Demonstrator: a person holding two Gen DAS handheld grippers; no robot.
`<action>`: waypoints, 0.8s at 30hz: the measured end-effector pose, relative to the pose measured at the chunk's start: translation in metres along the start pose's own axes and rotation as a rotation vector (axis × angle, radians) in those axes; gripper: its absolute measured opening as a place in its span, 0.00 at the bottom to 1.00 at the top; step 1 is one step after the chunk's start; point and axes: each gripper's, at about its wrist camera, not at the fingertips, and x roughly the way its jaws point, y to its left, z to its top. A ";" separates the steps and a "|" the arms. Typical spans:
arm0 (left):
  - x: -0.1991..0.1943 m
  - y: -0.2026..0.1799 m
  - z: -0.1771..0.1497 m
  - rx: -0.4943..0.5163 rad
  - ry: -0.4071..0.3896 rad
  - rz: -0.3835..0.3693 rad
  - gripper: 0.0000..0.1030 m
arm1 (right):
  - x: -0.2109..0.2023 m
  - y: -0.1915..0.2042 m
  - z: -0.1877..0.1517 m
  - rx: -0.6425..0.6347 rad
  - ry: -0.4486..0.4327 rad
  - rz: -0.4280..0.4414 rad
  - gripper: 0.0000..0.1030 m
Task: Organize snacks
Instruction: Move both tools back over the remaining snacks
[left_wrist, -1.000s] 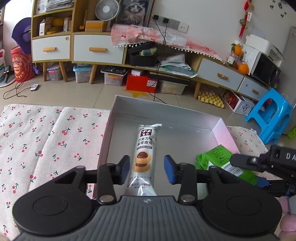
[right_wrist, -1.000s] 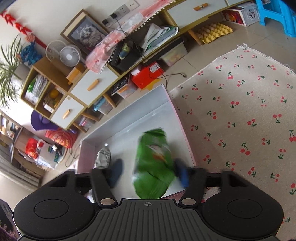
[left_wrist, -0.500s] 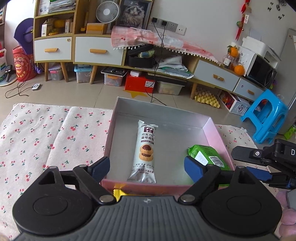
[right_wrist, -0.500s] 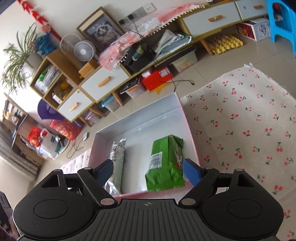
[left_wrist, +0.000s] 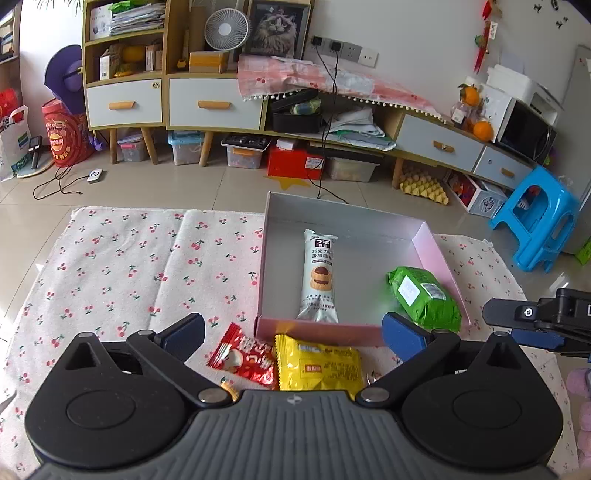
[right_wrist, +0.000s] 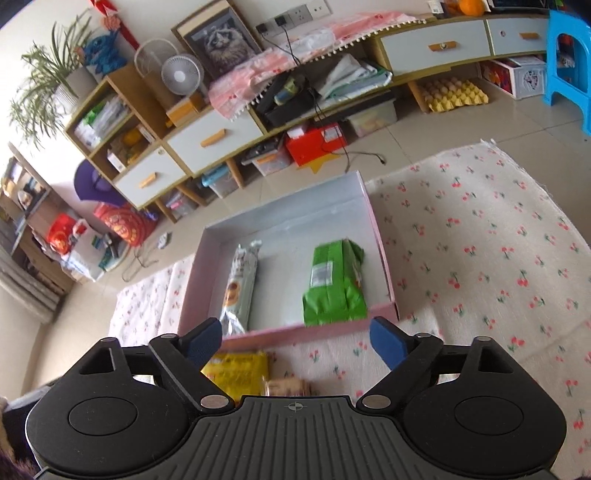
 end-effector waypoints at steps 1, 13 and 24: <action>-0.003 0.001 -0.002 0.004 0.004 -0.005 0.99 | -0.001 0.002 -0.003 -0.003 0.012 -0.004 0.88; -0.015 0.011 -0.032 0.059 0.069 0.020 0.99 | -0.004 0.017 -0.047 -0.103 0.092 -0.003 0.88; -0.020 0.046 -0.054 0.053 0.087 0.057 0.99 | 0.012 0.017 -0.079 -0.229 0.114 -0.012 0.90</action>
